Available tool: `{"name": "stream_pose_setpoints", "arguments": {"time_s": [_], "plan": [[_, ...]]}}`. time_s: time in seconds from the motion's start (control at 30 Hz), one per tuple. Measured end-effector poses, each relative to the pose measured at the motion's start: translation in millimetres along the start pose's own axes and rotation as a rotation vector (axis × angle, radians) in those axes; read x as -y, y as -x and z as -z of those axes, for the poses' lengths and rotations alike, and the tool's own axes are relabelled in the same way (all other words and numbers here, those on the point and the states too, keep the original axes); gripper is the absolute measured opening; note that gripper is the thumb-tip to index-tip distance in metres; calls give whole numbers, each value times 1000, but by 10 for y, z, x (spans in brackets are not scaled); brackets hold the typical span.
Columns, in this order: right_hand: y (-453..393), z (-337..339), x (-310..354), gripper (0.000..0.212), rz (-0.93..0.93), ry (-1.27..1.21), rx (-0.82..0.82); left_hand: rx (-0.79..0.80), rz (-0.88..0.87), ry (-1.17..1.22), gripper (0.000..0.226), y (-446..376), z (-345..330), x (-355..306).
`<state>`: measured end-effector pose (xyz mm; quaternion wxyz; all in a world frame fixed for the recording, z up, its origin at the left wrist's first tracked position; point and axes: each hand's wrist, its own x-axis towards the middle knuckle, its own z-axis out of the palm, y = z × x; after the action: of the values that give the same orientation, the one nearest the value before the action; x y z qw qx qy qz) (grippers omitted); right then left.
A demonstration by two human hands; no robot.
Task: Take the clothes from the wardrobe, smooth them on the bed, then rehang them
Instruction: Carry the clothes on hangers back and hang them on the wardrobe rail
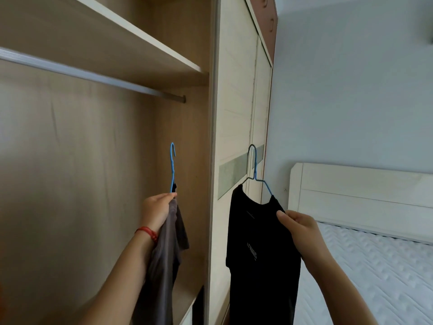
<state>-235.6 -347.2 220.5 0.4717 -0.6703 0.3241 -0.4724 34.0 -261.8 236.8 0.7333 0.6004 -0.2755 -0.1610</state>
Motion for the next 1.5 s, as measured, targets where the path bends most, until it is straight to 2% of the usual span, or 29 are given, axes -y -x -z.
{"name": "stream_pose_setpoints", "arguments": {"time_s": [0.07, 0.17, 0.27, 0.37, 0.6, 0.9, 1.03, 1.3, 1.5], "plan": [[-197, -46, -3, 28, -4, -3, 41, -9, -19, -3, 28, -170, -68, -3], [-477, -146, -9, 38, 3, -21, 102, -28, -31, 0, 29, -438, -111, -25], [-719, -238, -19, 32, 3, -67, 160, -23, -39, 73, 31, -737, -138, -51], [-990, -312, -46, 36, 14, -100, 203, -57, -57, 70, 32, -1067, -167, -66], [-1720, -644, -85, 40, -2, -164, 268, -43, 10, 102, 30, -1853, -308, -101], [-2967, -1432, -43, 41, 56, -182, 246, -83, -83, 123, 31, -3083, -453, -255], [-3422, -1792, 54, 26, 55, -202, 218, -77, -150, 103, 31, -3544, -460, -347], [-4200, -2347, 103, 28, 197, -190, 193, -131, -350, 4, 30, -4136, -534, -633], [-4794, -2720, 157, 27, 223, -256, 237, -222, -397, -31, 30, -4460, -631, -893]]}}
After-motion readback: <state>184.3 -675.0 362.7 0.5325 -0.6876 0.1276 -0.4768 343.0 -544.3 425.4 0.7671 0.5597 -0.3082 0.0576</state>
